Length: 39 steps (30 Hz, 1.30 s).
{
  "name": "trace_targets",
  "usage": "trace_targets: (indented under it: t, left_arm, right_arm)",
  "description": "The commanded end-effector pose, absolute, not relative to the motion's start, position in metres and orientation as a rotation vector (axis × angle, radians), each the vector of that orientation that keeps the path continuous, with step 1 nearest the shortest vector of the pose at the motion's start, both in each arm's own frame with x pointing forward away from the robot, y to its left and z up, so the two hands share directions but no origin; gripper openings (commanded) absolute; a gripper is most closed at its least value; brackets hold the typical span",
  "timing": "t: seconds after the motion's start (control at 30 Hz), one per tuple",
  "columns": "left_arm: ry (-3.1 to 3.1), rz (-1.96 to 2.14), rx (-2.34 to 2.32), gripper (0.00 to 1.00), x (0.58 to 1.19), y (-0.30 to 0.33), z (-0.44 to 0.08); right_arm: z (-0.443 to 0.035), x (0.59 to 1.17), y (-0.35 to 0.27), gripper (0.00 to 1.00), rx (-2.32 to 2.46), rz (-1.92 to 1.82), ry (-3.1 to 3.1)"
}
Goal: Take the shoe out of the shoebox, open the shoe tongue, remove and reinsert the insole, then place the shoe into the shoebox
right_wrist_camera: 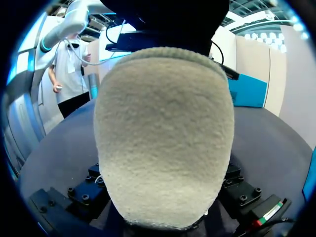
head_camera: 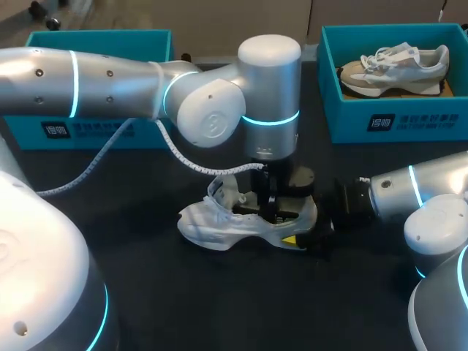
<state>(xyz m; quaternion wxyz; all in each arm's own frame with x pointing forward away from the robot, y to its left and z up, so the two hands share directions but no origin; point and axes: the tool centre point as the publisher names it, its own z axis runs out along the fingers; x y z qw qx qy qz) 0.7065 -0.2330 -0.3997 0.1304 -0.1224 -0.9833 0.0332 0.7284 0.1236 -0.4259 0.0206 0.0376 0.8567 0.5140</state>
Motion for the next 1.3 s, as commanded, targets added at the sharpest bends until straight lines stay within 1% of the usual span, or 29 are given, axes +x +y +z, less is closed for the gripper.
trace_targets:
  t: [0.03,0.13,0.2,0.37,0.43,0.53,0.8,0.93,1.0,1.03,1.07,1.1,1.3]
  left_arm:
    - [-2.846,0.089,-0.360,0.25,0.706,-0.235,-0.407]
    - [-2.847,0.076,-0.369,0.31,0.705,-0.235,-0.409]
    - [-2.847,0.070,-0.371,0.34,0.705,-0.235,-0.412]
    - [-2.854,0.055,-0.374,0.33,0.706,-0.234,-0.418]
    - [-2.864,0.064,-0.383,0.33,0.706,-0.233,-0.424]
    - [-2.889,0.084,-0.395,0.38,0.706,-0.233,-0.430]
    - [-3.014,0.120,-0.361,0.38,0.707,-0.233,-0.444]
    - [-3.043,0.104,-0.349,0.35,0.709,-0.233,-0.453]
    - [-3.057,0.091,-0.351,0.28,0.711,-0.234,-0.456]
    - [-3.060,0.086,-0.353,0.23,0.712,-0.234,-0.459]
    - [-3.063,0.083,-0.355,0.14,0.713,-0.235,-0.460]
    - [-3.071,0.071,-0.357,0.01,0.714,-0.235,-0.462]
    - [-3.088,0.050,-0.337,0.00,0.720,-0.233,-0.466]
  right_arm:
    - [-0.429,0.729,0.128,0.00,0.120,1.586,2.660]
    - [-0.429,0.729,0.128,0.00,0.120,1.586,2.660]
    - [-0.429,0.729,0.128,0.00,0.120,1.586,2.660]
    - [-0.429,0.729,0.128,0.00,0.120,1.586,2.660]
    - [-0.429,0.729,0.128,0.00,0.120,1.586,2.660]
    - [-0.429,0.729,0.128,0.00,0.120,1.586,2.660]
    - [-0.429,0.729,0.128,0.00,0.120,1.586,2.660]
    - [-0.429,0.729,0.128,0.00,0.120,1.586,2.660]
    - [-0.429,0.729,0.128,0.00,0.120,1.586,2.660]
    - [-0.429,0.729,0.128,0.00,0.120,1.586,2.660]
    - [-0.429,0.729,0.128,0.00,0.120,1.586,2.660]
    - [-0.429,0.729,0.128,0.00,0.120,1.586,2.660]
    - [-0.429,0.729,0.128,0.00,0.120,1.586,2.660]
